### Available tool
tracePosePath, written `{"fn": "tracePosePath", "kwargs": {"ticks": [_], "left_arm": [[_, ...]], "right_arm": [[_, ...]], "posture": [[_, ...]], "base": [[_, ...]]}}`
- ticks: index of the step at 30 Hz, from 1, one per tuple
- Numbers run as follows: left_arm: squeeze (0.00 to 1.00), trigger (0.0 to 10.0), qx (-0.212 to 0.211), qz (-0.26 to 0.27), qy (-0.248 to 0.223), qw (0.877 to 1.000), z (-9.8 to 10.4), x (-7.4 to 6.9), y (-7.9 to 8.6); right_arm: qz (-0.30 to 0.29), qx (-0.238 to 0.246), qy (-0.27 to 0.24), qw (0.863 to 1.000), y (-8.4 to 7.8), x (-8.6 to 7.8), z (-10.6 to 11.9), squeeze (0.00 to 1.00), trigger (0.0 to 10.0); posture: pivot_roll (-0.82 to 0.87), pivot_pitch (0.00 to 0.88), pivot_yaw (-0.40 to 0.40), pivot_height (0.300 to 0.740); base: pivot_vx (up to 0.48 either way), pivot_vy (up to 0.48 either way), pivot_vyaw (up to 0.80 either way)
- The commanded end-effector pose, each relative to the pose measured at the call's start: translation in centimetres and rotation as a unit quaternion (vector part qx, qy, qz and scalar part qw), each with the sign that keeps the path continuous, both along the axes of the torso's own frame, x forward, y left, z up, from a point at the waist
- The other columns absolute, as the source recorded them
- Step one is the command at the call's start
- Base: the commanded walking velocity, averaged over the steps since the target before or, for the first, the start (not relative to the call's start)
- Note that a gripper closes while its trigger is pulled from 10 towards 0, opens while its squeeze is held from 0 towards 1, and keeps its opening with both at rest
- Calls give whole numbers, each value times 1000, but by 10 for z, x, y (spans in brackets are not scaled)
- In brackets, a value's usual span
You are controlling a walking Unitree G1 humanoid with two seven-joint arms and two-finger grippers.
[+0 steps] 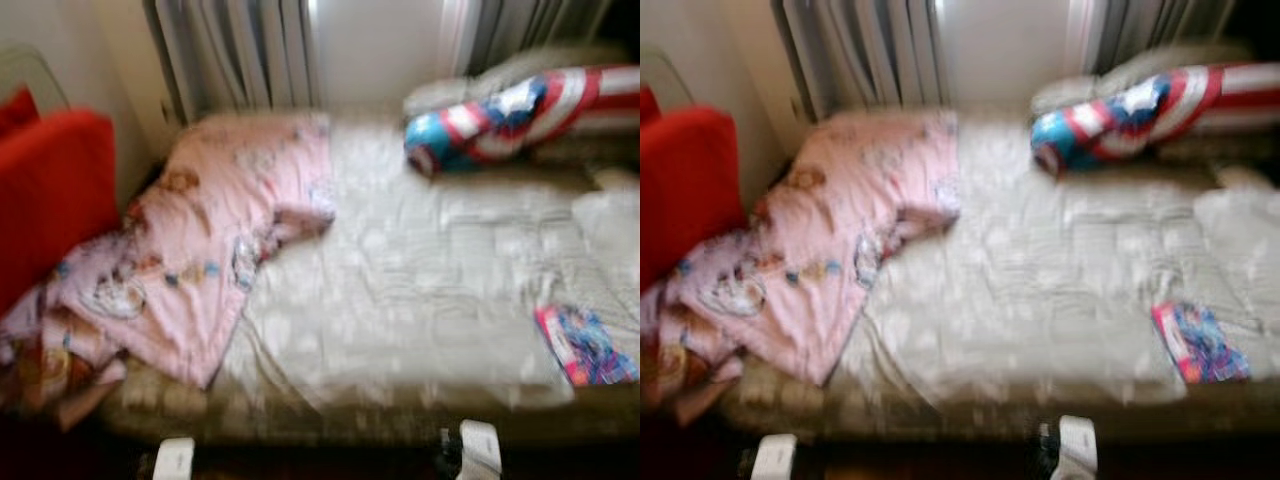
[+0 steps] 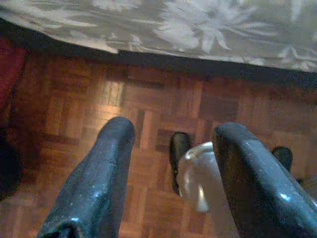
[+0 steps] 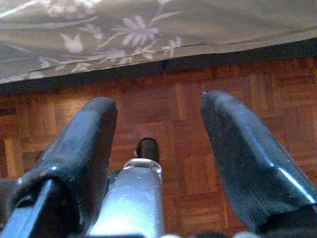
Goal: Clean up the room
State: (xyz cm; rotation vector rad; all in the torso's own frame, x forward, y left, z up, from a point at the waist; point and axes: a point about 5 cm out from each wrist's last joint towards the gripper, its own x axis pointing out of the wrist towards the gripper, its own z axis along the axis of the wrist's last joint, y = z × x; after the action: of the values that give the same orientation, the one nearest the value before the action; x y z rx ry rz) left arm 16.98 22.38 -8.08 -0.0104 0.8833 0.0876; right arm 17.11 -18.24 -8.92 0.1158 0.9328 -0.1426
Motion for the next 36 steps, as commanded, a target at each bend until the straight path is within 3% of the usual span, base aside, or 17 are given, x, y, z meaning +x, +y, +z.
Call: {"fn": "tracePosePath", "kwargs": {"ticks": [1,36], "left_arm": [[0,10000,11,2,19,1000,-3,-11,8],[0,10000,11,10,16,1000,-3,-9,8]], "right_arm": [[6,7,-5,1000,6,4,1,0,10000],[3,10,-6,1000,8,6,2,0,10000]], "posture": [[22,0,37,740],[34,0,35,740]], "base": [[0,319,0],[0,317,0]]}}
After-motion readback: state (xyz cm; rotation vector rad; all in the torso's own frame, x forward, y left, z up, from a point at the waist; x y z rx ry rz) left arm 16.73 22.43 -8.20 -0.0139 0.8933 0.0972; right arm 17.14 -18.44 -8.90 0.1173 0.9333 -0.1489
